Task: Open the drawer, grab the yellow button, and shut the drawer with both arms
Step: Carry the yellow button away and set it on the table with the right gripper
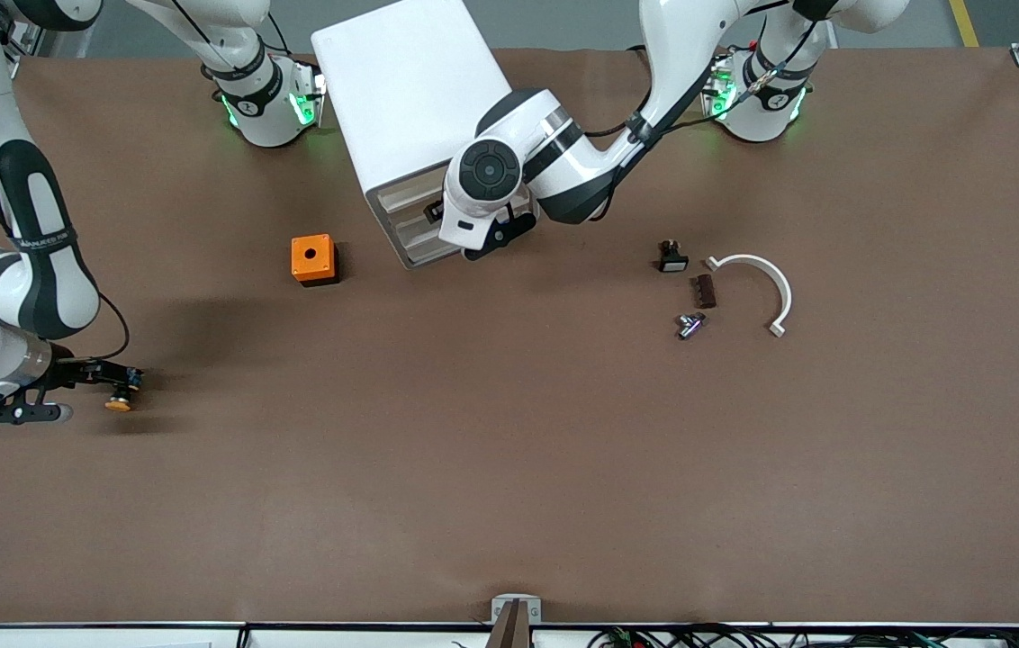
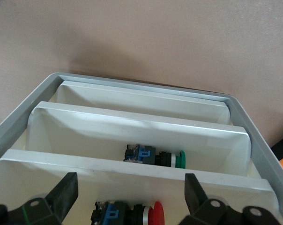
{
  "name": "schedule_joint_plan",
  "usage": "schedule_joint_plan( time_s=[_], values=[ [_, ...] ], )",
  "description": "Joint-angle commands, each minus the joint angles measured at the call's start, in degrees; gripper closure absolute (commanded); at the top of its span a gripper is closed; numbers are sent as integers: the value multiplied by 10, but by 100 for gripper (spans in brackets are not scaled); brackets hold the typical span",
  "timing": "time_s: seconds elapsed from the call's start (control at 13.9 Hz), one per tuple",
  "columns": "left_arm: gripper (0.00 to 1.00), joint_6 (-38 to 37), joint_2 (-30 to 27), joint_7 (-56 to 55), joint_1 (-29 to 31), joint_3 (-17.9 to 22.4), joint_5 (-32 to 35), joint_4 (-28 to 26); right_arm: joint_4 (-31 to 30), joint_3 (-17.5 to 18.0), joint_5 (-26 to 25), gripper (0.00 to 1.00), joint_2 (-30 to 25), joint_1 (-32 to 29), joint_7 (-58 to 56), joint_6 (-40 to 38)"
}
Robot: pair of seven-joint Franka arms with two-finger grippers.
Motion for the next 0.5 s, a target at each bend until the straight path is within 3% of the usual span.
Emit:
schedule_joint_plan(
  time_s=[0.0,0.29,0.43],
  values=[
    [0,-1,-6,-14,-1,-6,-11,-1,37,13,-2,0,-30,-12,5,-92],
    [0,-8,-7,-21,0,-13,-20,0,117,16,-3,0,-82,-3,72,-295],
    [0,-17,-7,-21,0,-14,-34,0,132,17,-3,0,-125,20,134,-361]
  ],
)
